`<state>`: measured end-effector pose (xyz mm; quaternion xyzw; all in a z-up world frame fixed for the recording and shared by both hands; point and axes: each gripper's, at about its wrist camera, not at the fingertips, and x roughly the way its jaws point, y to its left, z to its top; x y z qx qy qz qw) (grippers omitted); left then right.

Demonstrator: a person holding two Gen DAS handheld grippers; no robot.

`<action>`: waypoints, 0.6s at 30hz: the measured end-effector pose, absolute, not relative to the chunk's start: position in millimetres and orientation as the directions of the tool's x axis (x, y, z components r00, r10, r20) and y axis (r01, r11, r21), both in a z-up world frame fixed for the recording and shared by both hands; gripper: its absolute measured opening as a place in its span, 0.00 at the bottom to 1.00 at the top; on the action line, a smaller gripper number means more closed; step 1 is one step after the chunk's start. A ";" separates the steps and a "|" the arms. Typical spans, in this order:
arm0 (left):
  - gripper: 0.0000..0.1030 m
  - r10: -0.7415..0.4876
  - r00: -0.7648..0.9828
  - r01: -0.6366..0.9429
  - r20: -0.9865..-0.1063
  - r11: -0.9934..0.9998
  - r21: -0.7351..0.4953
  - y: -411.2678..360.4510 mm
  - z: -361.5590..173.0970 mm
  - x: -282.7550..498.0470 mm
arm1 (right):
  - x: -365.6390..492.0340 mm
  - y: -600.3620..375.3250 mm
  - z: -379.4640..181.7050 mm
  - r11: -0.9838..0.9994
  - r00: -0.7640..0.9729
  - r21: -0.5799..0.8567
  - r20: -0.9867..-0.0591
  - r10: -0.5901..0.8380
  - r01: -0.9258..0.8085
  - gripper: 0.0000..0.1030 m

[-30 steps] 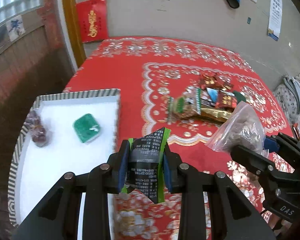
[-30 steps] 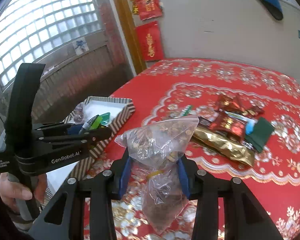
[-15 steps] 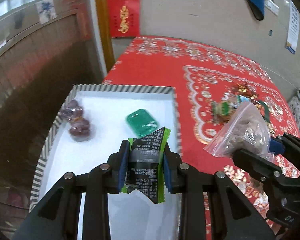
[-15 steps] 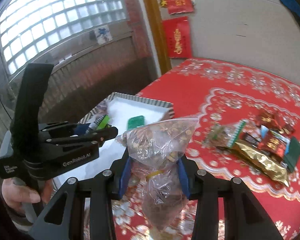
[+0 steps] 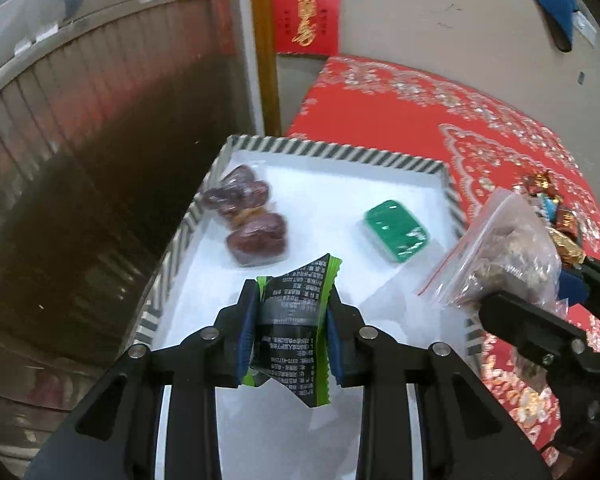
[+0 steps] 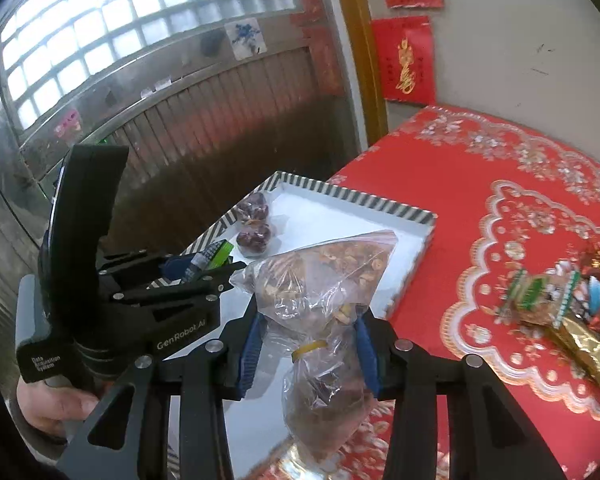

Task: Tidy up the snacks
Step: 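Carry nut bag and black-green snack to the white tray and release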

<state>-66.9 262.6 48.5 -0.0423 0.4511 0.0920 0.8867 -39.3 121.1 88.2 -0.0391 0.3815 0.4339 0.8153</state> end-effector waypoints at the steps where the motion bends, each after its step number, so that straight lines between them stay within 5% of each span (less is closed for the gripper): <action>1: 0.27 0.126 0.571 -0.205 -0.811 0.979 0.008 265.7 46.3 -66.4 | -37.8 126.4 86.7 0.616 0.321 0.279 -0.656 0.682 -0.737 0.41; 18: 0.27 0.148 0.512 -0.232 -0.846 0.972 0.030 290.0 18.6 -63.3 | -19.7 177.8 43.5 0.612 0.214 0.368 -0.709 0.672 -0.700 0.42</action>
